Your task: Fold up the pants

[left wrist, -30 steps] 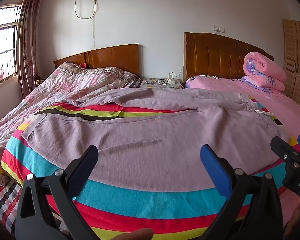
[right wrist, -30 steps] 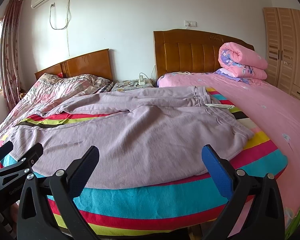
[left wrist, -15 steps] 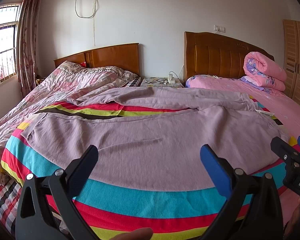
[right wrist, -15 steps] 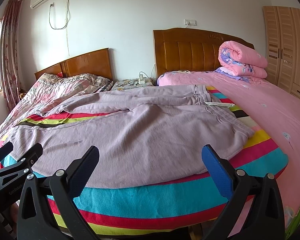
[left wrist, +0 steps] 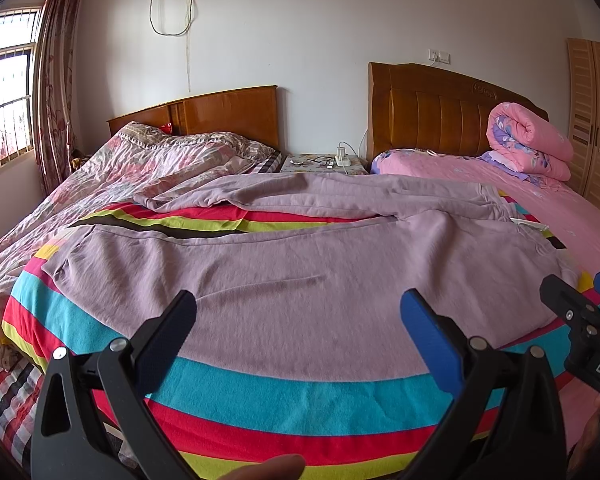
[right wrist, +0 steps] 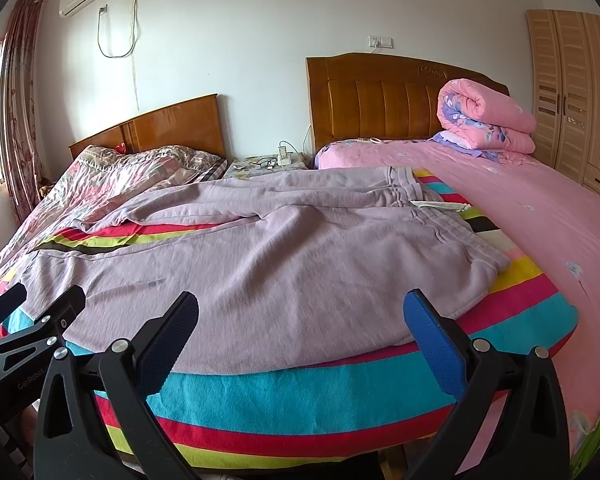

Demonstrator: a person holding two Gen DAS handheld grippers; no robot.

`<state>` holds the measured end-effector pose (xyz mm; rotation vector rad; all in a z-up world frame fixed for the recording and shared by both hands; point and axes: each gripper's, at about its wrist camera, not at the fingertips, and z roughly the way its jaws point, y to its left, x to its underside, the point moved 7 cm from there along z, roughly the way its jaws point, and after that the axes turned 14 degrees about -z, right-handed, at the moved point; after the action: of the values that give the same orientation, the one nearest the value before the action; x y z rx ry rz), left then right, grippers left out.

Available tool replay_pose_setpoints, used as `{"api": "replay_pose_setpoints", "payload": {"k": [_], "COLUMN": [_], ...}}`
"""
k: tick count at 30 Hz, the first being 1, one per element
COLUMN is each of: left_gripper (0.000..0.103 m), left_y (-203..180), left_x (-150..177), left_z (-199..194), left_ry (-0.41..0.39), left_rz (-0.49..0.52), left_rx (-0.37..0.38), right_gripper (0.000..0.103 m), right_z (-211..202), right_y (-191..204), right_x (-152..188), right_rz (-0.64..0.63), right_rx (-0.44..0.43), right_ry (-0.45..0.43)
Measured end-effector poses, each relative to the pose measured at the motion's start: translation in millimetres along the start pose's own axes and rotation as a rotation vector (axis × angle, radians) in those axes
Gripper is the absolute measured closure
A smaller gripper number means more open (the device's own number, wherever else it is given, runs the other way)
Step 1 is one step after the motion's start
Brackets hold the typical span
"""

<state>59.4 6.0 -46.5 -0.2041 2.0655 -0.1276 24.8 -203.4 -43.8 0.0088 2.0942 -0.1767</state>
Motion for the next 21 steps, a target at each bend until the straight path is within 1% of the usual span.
{"api": "replay_pose_setpoints", "payload": {"k": [14, 21], "left_gripper": [0.001, 0.001], "left_y": [-1.2, -0.2], "left_x": [-2.3, 1.6], "left_z": [0.0, 0.6], "left_ry": [-0.001, 0.0], "left_rz": [-0.001, 0.001], "left_rx": [0.0, 0.0], "right_gripper": [0.004, 0.004], "right_z": [0.3, 1.0], "right_y": [1.8, 1.7], "right_x": [2.1, 1.5], "right_rz": [0.003, 0.003], "right_rx": [0.0, -0.002], "right_ry": [0.005, 0.007]}}
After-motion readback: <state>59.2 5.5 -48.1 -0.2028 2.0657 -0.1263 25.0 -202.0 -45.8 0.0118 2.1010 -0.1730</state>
